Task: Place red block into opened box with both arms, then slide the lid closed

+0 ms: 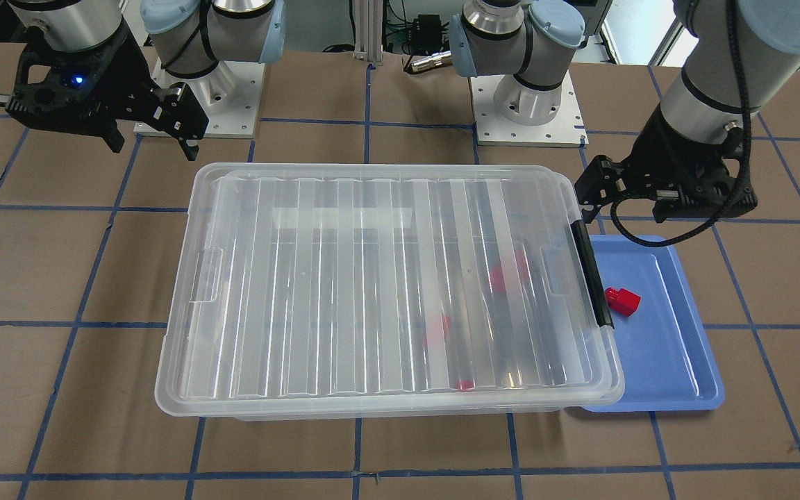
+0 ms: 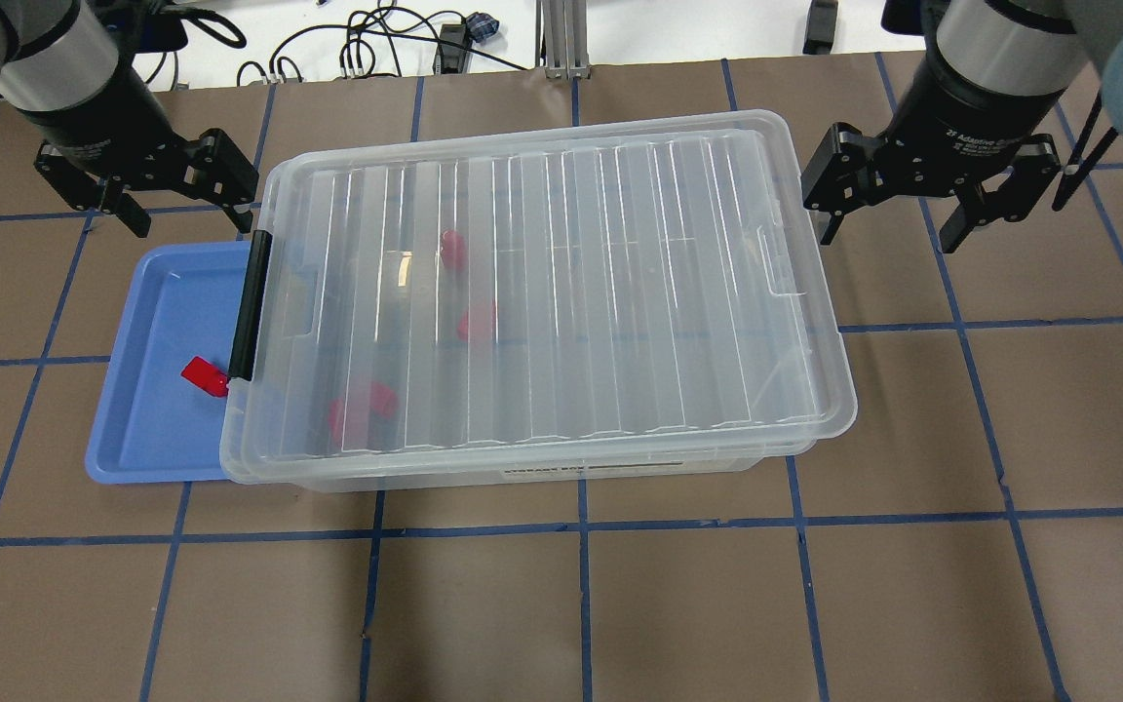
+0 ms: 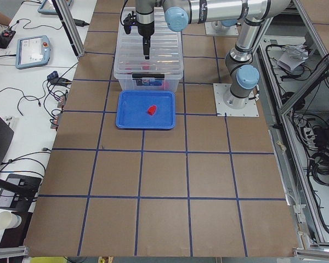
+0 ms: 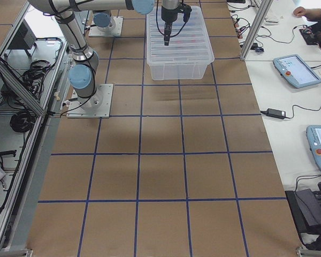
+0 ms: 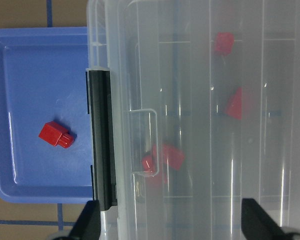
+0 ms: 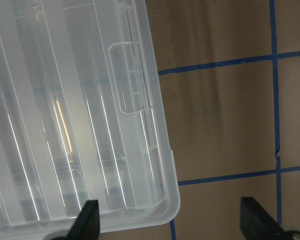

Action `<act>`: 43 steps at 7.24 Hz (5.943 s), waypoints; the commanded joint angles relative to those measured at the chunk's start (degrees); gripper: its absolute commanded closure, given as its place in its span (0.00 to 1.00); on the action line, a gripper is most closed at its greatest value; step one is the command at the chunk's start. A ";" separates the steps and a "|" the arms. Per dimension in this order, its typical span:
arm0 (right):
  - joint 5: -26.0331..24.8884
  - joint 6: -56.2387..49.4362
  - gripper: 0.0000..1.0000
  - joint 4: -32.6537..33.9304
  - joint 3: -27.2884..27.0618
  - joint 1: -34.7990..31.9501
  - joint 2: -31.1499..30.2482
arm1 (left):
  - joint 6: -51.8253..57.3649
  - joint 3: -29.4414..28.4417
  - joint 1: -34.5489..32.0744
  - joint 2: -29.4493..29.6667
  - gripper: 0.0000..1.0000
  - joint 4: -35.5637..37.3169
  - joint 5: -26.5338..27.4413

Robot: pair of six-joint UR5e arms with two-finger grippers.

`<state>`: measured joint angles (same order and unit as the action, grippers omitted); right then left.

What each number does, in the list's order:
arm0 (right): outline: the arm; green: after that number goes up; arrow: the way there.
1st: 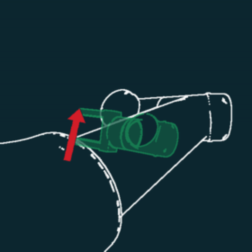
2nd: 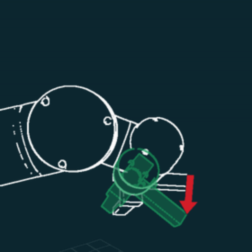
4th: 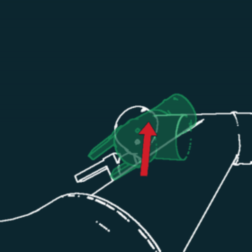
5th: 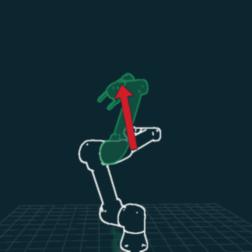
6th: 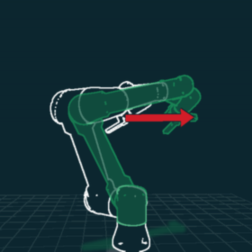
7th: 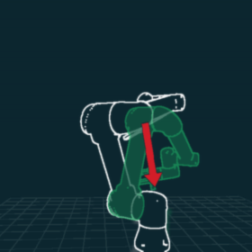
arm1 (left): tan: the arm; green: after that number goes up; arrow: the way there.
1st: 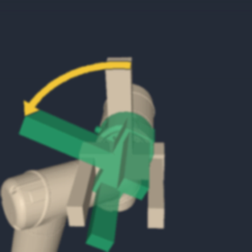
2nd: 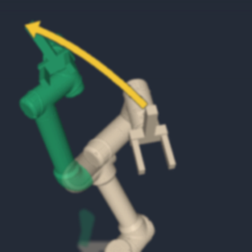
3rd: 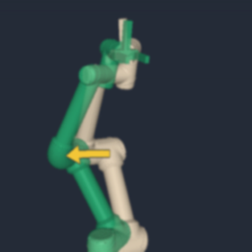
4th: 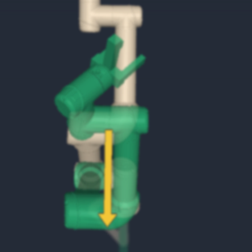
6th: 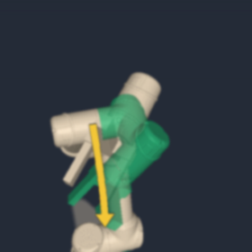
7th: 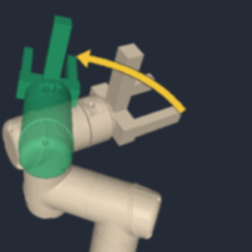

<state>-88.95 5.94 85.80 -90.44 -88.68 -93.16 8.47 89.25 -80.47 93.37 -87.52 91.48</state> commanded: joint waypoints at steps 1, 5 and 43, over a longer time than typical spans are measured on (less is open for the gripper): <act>0.00 0.04 0.00 -0.01 0.00 0.00 0.09 | -0.98 -0.82 -0.63 -0.64 0.00 -0.72 0.19; -0.09 0.04 0.00 -0.02 -0.09 0.09 0.96 | -7.20 -1.18 -6.26 -1.26 0.00 -1.43 1.07; -8.35 -25.10 0.00 20.90 -1.23 18.63 18.90 | -20.77 -2.60 -9.22 6.81 0.93 0.86 1.86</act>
<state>-97.11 -18.88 106.51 -91.68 -70.47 -74.31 -12.57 86.23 -84.15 99.91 -86.06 92.86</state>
